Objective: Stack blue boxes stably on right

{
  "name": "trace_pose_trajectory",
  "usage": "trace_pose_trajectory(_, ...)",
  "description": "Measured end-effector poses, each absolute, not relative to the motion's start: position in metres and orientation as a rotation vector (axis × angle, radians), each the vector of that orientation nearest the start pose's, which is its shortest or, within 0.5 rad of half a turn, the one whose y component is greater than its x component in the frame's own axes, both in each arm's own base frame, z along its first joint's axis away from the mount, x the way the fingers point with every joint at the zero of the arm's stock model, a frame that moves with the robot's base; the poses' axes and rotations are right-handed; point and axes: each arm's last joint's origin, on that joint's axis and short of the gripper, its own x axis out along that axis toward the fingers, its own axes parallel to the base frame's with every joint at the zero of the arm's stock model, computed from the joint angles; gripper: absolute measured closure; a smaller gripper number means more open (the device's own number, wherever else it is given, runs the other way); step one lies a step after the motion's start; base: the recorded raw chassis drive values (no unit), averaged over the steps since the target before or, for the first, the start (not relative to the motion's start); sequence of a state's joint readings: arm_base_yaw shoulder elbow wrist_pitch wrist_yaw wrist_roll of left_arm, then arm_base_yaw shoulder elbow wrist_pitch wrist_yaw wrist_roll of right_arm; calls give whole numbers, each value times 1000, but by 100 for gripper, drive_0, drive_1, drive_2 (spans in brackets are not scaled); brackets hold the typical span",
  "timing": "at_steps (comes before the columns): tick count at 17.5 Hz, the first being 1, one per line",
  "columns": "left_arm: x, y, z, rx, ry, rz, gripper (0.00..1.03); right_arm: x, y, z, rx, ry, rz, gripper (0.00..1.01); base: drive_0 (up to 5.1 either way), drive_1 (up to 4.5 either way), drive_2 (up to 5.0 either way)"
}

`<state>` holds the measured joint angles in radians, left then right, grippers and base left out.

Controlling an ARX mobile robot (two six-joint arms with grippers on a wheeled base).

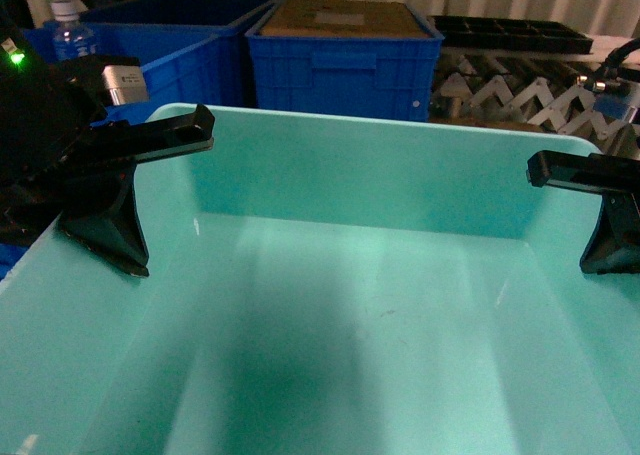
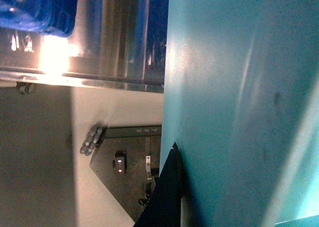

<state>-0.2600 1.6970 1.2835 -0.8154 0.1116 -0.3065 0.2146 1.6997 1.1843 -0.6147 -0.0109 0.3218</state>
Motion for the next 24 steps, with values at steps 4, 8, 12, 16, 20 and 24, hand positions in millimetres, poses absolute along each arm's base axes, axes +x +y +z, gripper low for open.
trace_pose_trajectory(4,322,-89,231,-173,1270,-132,101,330,72,209,170,1146,18,99,-166,260,-591)
trace_pose_trajectory(8,322,-91,230,-170,1265,-137,101,331,70,209,174,1144,13,99,-166,260,-591)
trace_pose_trajectory(12,323,-88,230,-174,1269,-127,101,330,73,209,172,1143,22,99,-166,260,-591)
trace_pose_trajectory(16,322,-93,230,-166,1266,-143,101,331,69,209,176,1148,9,99,-166,260,-591)
trace_pose_trajectory(20,322,-92,230,-168,1271,-138,101,331,69,209,177,1145,10,99,-166,260,-591)
trace_pose_trajectory(24,322,-89,230,-173,1270,-132,101,331,71,209,175,1144,18,99,-166,260,-591)
